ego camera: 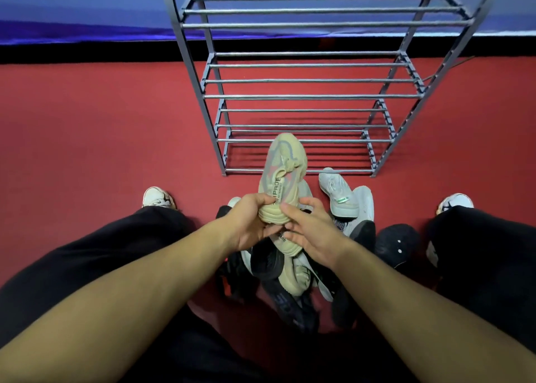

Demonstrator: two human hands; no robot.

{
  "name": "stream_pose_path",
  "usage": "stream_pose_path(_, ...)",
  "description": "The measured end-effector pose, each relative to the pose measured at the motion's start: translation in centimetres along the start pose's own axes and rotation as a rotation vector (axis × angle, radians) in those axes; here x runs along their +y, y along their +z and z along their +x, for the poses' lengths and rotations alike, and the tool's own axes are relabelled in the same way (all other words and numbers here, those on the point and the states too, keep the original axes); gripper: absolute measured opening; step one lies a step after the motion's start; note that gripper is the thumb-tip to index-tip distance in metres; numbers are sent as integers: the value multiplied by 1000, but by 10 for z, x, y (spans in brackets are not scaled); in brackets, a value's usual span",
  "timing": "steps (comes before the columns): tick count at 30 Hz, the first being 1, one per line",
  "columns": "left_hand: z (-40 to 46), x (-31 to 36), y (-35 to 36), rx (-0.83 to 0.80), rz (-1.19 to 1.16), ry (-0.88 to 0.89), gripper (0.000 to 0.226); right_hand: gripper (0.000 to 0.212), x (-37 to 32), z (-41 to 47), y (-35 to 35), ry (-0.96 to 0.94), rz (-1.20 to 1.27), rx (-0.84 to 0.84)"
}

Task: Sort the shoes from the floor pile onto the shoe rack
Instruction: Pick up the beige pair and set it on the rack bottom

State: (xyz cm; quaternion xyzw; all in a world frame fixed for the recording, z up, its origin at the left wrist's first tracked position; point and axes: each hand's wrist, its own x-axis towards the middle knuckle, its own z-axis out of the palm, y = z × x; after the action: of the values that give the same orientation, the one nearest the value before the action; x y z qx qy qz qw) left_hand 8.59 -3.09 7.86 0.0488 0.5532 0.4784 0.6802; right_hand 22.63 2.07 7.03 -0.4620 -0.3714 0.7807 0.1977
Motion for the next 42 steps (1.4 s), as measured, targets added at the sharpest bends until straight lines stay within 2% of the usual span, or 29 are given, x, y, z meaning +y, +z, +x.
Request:
stream_pose_path(3, 14, -9, -1, 116, 65, -2, 39, 39, -4, 8, -16, 5, 165, 83)
stream_pose_path(7, 27, -35, -10, 359, 329, -101, 37, 38, -3, 16, -49, 157, -71, 216)
stream_pose_path(10, 32, -51, -9, 343, 429, -174, 19, 42, 11, 18, -58, 289, -66, 253)
stream_pose_path(13, 38, -52, -6, 318, 426, -195, 20, 46, 20, 19, -60, 341, 2, 237)
stream_pose_path(17, 43, -57, -4, 307, 422, -199, 20, 35, 20, 20, -68, 327, 77, 185)
stream_pose_path(22, 42, -55, -4, 291, 214, -113, 12, 29, 21, 21, -70, 327, 190, 126)
stream_pose_path(26, 38, -34, -15, 318, 124, -22, 25, 26, 12, 25, -62, 322, 343, 135)
stream_pose_path(28, 37, -19, -21, 353, 71, -8, 23, 20, -2, 30, -56, 294, 391, 141)
stream_pose_path(30, 38, -2, -30, 393, 36, 13, 17, 17, -19, 40, -51, 252, 288, 142)
stream_pose_path(36, 60, 26, -45, 440, 67, 32, 17, 38, -32, 88, -26, 160, 11, 218)
stream_pose_path(42, 121, 47, -60, 504, 42, 57, 20, 35, -35, 162, -6, 172, -109, 322)
